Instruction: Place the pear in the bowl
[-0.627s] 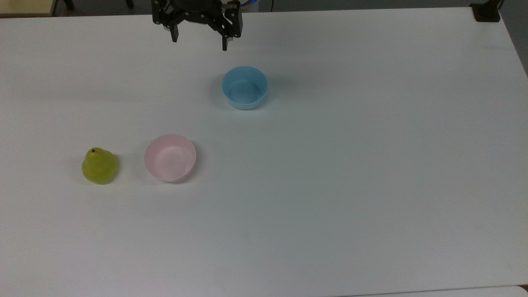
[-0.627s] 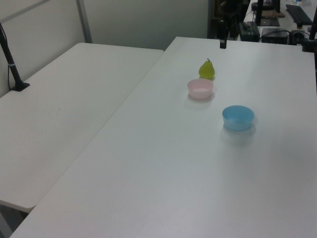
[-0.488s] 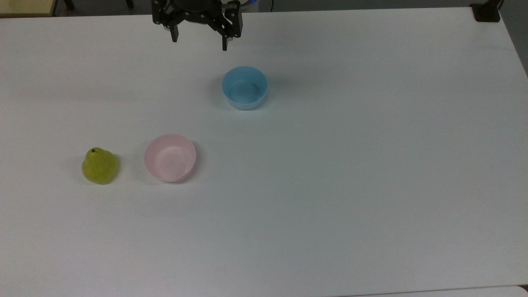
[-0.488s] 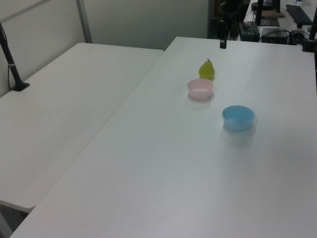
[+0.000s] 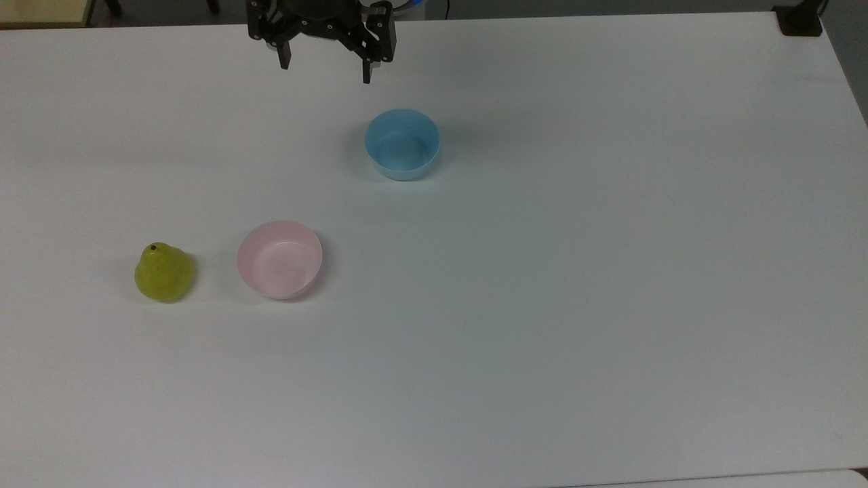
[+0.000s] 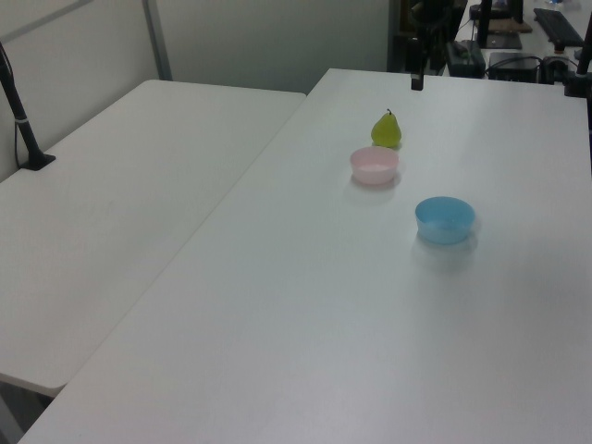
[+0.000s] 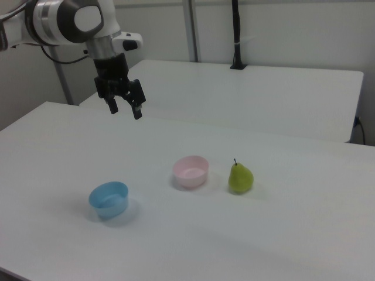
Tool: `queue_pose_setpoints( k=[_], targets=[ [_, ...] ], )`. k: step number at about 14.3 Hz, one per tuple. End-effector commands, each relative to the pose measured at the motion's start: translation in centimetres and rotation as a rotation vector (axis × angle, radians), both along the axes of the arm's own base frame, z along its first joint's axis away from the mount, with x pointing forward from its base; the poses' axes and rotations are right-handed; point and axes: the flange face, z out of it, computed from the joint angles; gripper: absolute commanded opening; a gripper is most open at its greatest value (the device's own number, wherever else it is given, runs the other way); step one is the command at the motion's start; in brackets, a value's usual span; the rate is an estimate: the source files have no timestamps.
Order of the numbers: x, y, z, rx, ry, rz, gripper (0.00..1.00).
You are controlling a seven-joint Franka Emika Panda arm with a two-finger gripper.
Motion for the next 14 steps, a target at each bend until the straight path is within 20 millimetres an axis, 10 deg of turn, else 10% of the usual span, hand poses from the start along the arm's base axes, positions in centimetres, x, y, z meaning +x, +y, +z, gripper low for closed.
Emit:
queue_pose_setpoints(
  k=[1,6,14],
  targets=[
    [-0.7,-0.6,0.2,0.017,-0.001,0.03,1.0],
    [1.0,-3.1,-0.7,0.015,-0.058,0.098,1.0],
    [5.6,-13.4,-6.4,-0.009,-0.179,0.03,1.0]
  ],
)
